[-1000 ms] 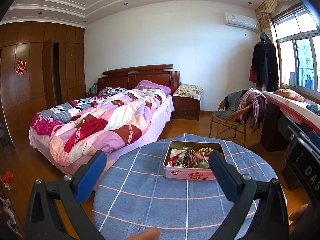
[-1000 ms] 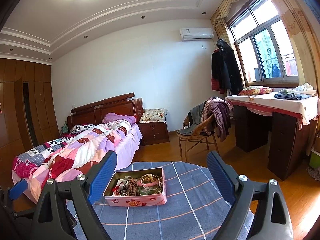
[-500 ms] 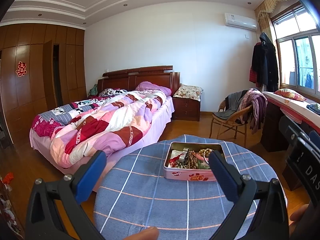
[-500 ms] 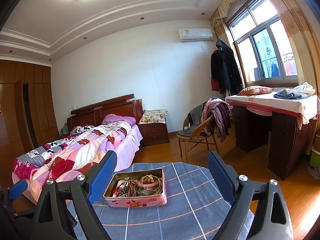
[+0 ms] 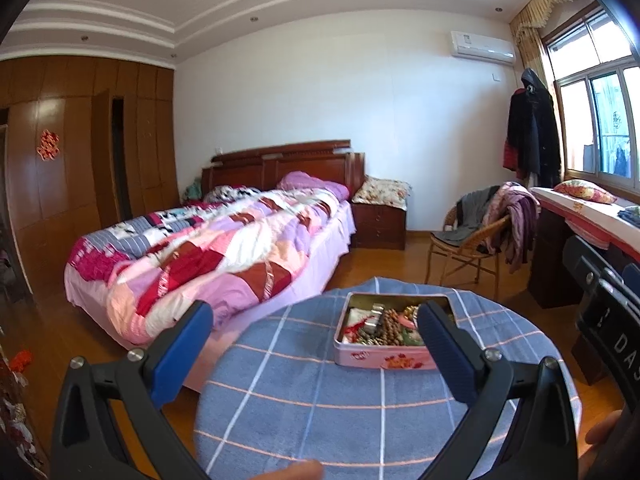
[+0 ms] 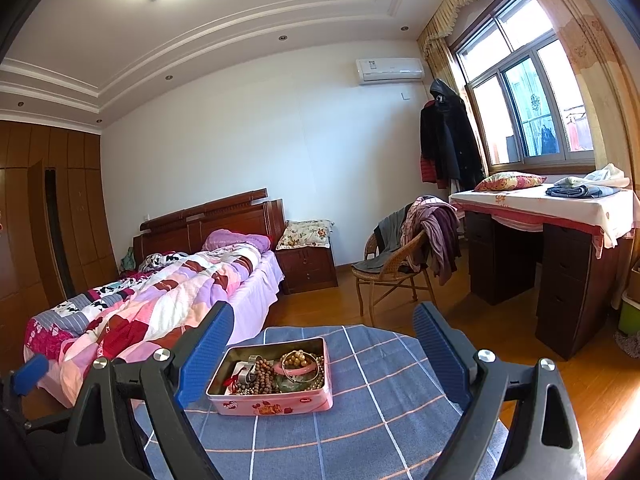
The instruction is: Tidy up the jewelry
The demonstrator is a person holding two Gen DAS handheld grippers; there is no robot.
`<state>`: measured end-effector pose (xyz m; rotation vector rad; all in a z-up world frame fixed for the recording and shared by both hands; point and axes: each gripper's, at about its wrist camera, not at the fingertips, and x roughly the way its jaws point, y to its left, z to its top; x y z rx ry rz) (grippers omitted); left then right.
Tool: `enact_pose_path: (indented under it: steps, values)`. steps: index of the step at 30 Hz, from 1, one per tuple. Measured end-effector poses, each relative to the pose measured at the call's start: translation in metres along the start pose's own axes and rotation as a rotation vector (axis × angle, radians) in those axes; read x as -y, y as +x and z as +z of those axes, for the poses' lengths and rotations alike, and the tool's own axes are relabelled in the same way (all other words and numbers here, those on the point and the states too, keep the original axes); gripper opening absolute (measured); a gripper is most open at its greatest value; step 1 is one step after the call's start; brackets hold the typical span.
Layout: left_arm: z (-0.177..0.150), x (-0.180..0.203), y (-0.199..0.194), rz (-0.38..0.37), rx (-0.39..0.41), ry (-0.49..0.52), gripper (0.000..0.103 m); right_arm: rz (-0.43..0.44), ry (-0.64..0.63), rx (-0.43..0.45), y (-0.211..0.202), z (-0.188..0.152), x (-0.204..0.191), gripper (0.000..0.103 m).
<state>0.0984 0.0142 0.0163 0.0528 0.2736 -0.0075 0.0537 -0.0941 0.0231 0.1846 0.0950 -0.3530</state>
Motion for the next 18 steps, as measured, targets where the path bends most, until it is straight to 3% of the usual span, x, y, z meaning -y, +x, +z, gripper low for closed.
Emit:
enact_pose_path:
  steps: [4,12,18]
  values:
    - [0.002,0.004,0.0,0.031,0.004,0.021,0.103,0.0,0.0,0.001,0.0,0.001,-0.001,0.092]
    - [-0.001,-0.003,0.006,-0.033,-0.059,-0.031,0.103,0.005,0.001,-0.008,0.001,0.0,-0.002,0.092]
    - [-0.004,-0.002,0.011,-0.013,-0.086,-0.032,0.103,-0.019,0.003,-0.035,0.01,-0.003,-0.002,0.092]
